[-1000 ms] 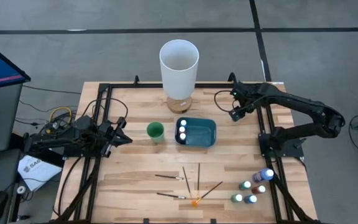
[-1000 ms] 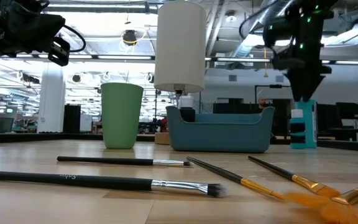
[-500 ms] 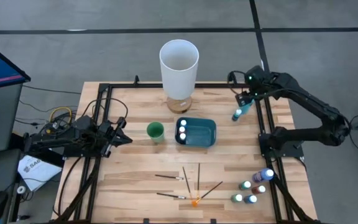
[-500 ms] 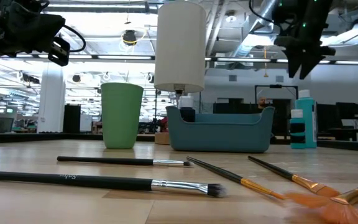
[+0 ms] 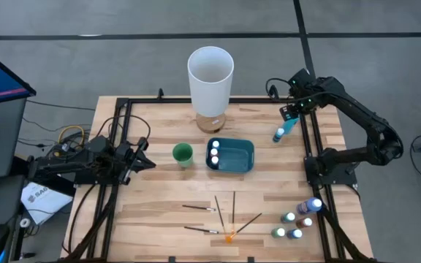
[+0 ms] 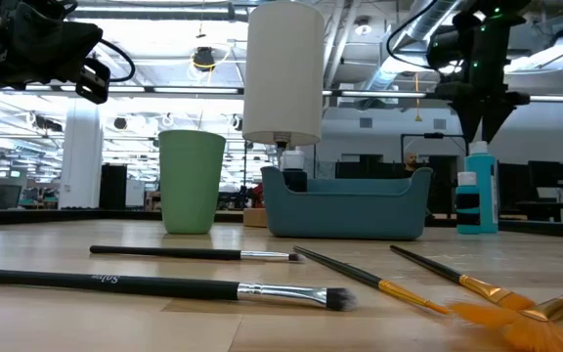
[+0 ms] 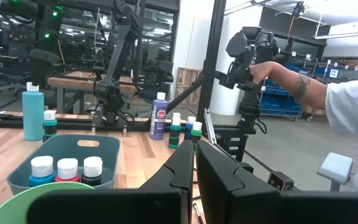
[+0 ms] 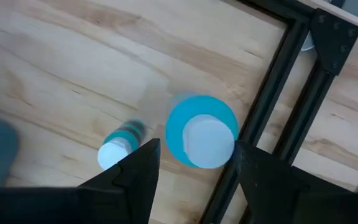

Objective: Pick & Place Paint Supplies
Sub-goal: Put the large blue paint bottle into the green bin

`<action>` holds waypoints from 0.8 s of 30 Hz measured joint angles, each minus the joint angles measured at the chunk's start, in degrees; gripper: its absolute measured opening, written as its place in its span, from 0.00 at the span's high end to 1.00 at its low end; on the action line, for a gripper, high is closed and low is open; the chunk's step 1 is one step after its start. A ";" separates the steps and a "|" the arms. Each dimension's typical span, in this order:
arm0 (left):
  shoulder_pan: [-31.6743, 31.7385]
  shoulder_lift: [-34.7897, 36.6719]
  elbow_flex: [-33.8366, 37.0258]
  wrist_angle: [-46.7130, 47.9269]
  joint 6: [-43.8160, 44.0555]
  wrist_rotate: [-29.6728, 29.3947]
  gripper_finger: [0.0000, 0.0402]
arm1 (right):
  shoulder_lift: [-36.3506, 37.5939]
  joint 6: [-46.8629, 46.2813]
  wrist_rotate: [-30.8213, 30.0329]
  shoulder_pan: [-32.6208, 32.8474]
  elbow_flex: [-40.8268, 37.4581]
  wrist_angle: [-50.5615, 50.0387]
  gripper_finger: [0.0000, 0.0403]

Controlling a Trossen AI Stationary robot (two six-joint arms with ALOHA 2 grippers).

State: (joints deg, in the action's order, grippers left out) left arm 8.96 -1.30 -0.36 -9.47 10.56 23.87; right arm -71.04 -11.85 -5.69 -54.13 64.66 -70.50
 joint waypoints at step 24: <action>-0.01 0.02 0.00 -0.01 0.00 -0.01 0.98 | -5.47 1.94 -1.05 -0.41 -0.07 1.51 0.65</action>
State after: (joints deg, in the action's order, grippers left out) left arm 8.95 -1.28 -0.36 -9.47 10.56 23.86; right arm -76.51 -9.91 -6.74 -54.54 64.60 -68.99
